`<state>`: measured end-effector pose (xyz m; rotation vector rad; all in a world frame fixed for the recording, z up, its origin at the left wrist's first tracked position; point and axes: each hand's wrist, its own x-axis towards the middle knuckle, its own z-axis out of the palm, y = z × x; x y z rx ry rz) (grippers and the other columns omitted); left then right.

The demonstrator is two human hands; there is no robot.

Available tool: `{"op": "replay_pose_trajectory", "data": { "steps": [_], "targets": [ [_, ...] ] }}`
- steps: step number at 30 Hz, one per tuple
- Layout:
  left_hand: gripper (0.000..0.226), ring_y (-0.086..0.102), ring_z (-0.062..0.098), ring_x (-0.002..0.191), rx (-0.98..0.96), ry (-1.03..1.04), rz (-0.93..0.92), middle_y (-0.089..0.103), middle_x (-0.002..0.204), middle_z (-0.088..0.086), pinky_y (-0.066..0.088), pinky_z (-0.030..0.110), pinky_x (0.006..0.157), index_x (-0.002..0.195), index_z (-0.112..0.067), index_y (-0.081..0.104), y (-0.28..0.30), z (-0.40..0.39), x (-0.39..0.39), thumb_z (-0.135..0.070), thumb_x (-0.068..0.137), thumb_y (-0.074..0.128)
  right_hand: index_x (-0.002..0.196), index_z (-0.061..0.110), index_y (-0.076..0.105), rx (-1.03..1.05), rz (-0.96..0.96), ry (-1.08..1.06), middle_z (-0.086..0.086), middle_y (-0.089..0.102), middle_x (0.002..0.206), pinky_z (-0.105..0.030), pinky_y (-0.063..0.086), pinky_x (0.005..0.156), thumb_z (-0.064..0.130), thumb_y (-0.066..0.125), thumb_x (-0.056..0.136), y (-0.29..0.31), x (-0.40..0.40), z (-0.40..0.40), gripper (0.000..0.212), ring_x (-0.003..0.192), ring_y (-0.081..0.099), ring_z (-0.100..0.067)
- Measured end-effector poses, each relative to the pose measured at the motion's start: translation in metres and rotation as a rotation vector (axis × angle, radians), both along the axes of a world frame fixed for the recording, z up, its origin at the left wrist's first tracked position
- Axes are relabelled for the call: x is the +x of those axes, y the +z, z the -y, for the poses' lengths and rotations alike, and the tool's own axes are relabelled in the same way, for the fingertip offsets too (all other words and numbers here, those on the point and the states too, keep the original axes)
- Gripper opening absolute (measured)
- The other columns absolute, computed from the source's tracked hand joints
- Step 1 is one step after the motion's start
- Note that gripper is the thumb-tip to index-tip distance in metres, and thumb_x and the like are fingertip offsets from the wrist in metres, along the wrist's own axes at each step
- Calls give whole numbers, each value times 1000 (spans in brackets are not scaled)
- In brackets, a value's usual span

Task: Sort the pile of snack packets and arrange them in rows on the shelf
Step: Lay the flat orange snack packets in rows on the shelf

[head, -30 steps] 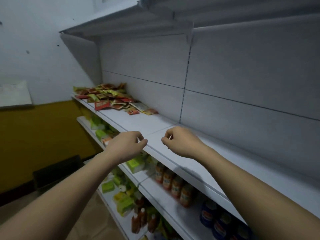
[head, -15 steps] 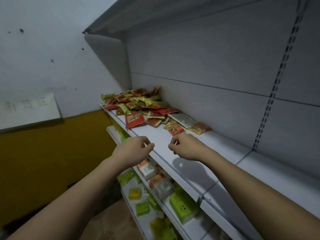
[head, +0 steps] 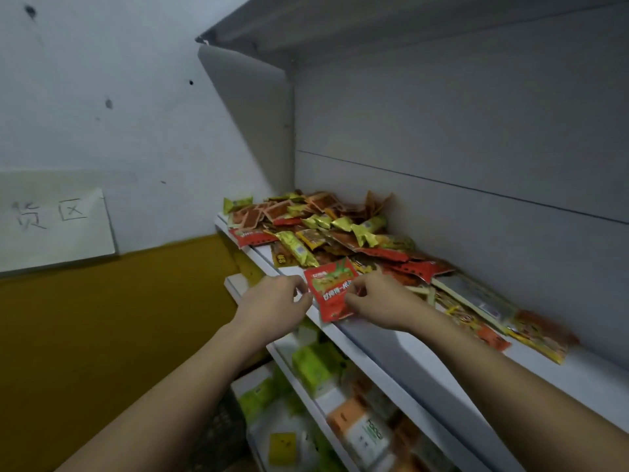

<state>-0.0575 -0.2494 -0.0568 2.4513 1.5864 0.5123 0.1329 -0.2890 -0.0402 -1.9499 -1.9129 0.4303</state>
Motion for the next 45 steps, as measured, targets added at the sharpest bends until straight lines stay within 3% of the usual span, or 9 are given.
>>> {"op": "replay_pose_trajectory", "data": {
  "steps": [6,11,16,21,24,29,36,42,45],
  "targets": [
    [29,61,12,101,20,-147,-57,66,118,-10,53,32,75,117,-30,66,4,-122,-59,-44,101,46,78,13,66,77,-186,-150,-7,68,69,-41,52,62,24,55,96,-15,-69,-94,24,67,65,-28],
    [23,61,9,92,18,-263,62,68,102,-12,56,38,77,108,-30,68,18,-212,-54,-40,101,48,76,20,64,151,-228,-250,2,66,68,-41,52,61,22,54,95,-7,-71,-154,21,62,62,-20],
    [21,49,5,70,4,-393,109,63,100,-12,39,28,52,109,-32,65,4,-281,-12,-42,102,48,74,22,65,223,-239,-365,-1,68,69,-42,52,61,25,55,96,7,-31,-215,24,65,64,-25],
    [20,65,21,73,8,-461,222,69,85,-5,55,48,65,96,-30,67,11,-356,23,-40,97,50,83,21,64,292,-129,-506,-1,68,80,-38,47,66,26,54,97,13,25,-282,18,77,65,-25],
    [21,54,10,60,79,-524,245,64,76,-8,43,24,51,98,-22,71,15,-399,42,-35,97,54,100,15,64,388,-78,-643,-2,66,99,-31,44,74,23,57,95,21,59,-320,12,94,62,-24],
    [16,57,1,78,44,-614,310,64,85,-16,47,26,83,100,-22,70,25,-447,81,-31,99,57,105,14,59,330,93,-859,-2,54,103,-31,38,73,21,58,95,19,91,-347,12,96,57,-29],
    [20,64,13,100,-79,-764,372,72,100,-9,52,40,89,102,-29,71,30,-483,134,-35,96,53,89,13,67,403,127,-899,-5,68,92,-37,47,78,15,63,93,23,96,-360,6,90,63,-27],
    [36,61,13,112,-345,-847,438,67,119,-5,36,10,80,131,-21,61,45,-501,162,-40,101,54,94,2,57,677,-430,-1010,-12,71,71,-41,60,61,6,52,100,57,74,-357,8,58,71,-25],
    [51,67,21,109,-832,-864,680,68,121,2,55,30,91,139,-18,53,50,-502,169,-48,98,56,96,0,56,672,-655,-1000,-17,71,77,-30,60,60,5,51,101,61,55,-371,9,65,72,-26]
  ]
}}
